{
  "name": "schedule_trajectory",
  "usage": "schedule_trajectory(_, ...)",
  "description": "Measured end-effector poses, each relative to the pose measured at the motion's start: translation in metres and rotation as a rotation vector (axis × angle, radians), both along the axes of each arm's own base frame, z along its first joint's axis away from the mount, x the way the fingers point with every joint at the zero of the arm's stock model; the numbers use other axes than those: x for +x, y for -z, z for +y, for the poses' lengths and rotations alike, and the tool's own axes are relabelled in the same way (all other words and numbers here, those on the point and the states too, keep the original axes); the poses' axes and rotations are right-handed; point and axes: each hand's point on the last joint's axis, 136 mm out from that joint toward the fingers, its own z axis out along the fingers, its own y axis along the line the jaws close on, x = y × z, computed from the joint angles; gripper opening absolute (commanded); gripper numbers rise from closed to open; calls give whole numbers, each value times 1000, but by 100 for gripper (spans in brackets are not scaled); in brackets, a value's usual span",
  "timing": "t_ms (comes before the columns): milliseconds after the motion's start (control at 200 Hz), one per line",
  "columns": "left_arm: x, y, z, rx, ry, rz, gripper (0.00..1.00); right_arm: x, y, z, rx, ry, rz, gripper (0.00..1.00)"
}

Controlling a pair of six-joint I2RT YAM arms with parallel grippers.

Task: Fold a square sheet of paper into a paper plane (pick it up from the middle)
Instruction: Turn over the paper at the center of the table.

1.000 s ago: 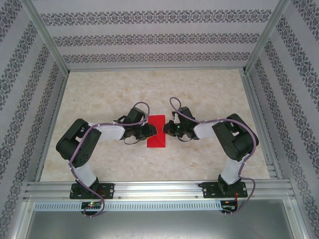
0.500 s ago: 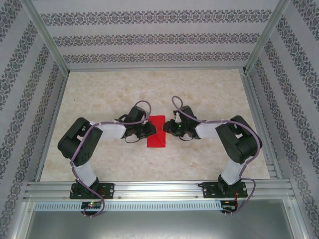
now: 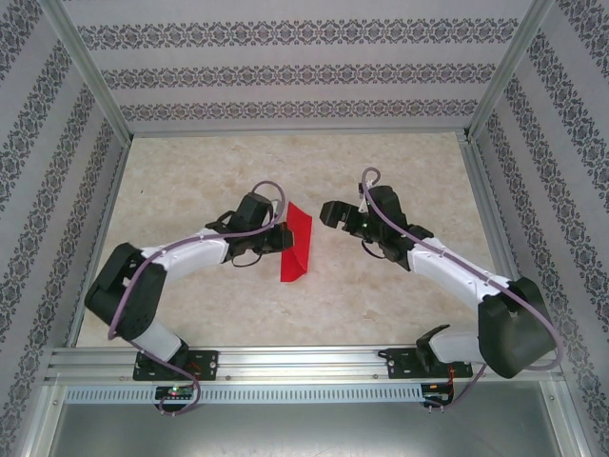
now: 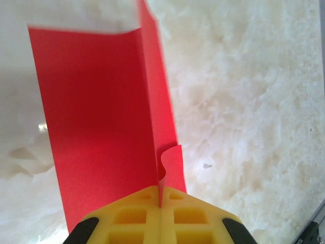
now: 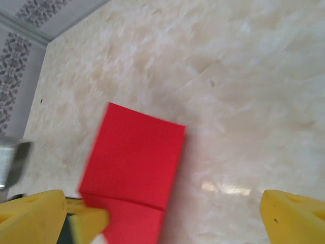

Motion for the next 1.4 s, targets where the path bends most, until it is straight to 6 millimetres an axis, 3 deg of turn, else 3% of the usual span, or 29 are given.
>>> schedule_trajectory(225, 20, -78, 21, 183, -35, -161, 3, 4, -8, -29, -64, 109, -35, 98)
schedule_trajectory(355, 26, -98, 38, 350, -63, -213, 3, 6, -6, -47, -84, 174, -22, 98)
schedule_trajectory(475, 36, -103, 48, 545, -88, -253, 4, 2, 3, -68, -86, 244, 7, 98)
schedule_trajectory(659, 50, -78, 53, 939, -103, -303, 3, -9, 23, -97, -91, 334, 62, 98)
schedule_trajectory(859, 53, -36, 35, 1224, -12, -343, 3, -15, 21, -128, -78, 441, 87, 98)
schedule_trajectory(1089, 66, -6, 25, 1359, 16, -364, 3, -28, 34, -152, -81, 522, 144, 98)
schedule_trajectory(1399, 53, 47, 5, 1398, 124, -320, 4, -33, 38, -158, -88, 538, 162, 98)
